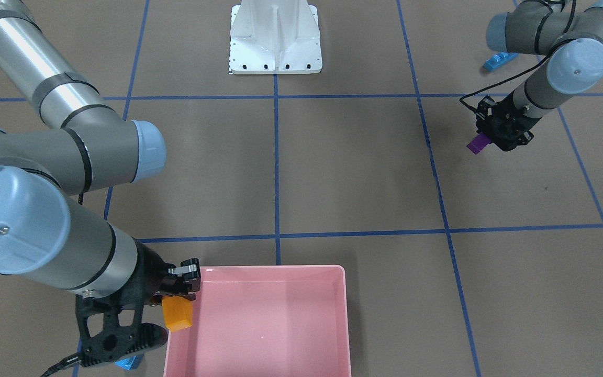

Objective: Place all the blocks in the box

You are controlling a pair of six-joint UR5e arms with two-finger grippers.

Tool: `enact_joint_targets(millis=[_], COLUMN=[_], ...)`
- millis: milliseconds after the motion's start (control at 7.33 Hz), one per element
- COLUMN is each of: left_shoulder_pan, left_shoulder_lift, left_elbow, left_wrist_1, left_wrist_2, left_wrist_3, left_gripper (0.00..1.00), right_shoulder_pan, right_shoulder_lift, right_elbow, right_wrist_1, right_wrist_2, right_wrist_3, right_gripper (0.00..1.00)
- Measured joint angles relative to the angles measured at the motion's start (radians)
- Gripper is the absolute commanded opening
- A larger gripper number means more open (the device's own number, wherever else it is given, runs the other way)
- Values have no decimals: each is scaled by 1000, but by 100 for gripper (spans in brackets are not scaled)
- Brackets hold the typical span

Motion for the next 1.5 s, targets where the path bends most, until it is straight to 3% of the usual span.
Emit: enact_joint_targets(millis=[136,545,682,955,1227,1500], left_shoulder_pan=[-18,-94,-117,-152,-158,-158], left_shoulder_lift=[-11,-126,-205,-363,-536,-664], left_elbow=[-11,-17,-14,-2,113,355], left_wrist_1=[17,115,158,183,75,-209], left_wrist_2=[-19,-73,-95,-177,-199,-177], left_wrist_3=[-1,-55,-132,-403,-716,-963], left_gripper=[0,0,0,0,0,0], right_shoulder_pan=[-31,-75,-71,-26,26,72], right_shoulder_lift=[11,62,68,50,-43,-155], right_elbow=[-54,-176,-164,-47,115,191], right_wrist_1=[59,158,147,-9,-140,-165], right_wrist_2=[-43,-96,-91,-48,-31,-44], right_wrist_3=[4,83,134,183,143,-6], right_gripper=[99,99,98,98,98,98])
